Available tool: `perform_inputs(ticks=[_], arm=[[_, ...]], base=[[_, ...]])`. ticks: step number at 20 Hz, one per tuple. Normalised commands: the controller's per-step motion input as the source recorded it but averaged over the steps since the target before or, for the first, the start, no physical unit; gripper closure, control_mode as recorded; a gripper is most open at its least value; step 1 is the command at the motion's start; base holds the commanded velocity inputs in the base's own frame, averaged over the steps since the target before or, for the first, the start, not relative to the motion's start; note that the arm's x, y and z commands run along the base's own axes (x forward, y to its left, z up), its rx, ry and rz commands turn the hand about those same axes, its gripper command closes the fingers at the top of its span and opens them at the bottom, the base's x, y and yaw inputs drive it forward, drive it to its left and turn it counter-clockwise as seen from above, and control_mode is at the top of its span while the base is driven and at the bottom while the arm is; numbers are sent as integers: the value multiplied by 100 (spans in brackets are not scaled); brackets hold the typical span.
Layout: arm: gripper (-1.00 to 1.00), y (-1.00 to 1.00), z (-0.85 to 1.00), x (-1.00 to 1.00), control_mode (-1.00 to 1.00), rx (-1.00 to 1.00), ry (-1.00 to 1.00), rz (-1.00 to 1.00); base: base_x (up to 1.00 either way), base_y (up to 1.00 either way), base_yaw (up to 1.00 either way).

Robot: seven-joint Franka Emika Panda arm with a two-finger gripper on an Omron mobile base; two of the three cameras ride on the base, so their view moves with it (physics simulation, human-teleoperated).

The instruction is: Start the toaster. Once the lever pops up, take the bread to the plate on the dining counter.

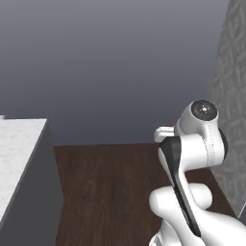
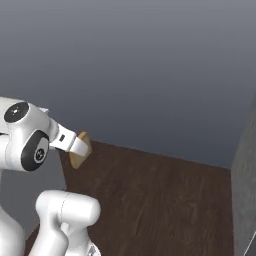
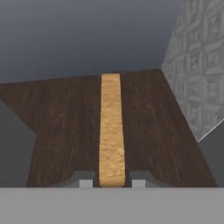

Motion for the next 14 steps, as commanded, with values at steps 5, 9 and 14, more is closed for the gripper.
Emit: perform_inputs(ticks=[5, 9, 14], arm=[[100, 0, 0, 0, 100, 0, 0, 0], [100, 0, 0, 0, 100, 0, 0, 0], [100, 0, 0, 0, 100, 0, 0, 0]], base=[[100, 24, 1], [100, 8, 1], [100, 14, 7]])
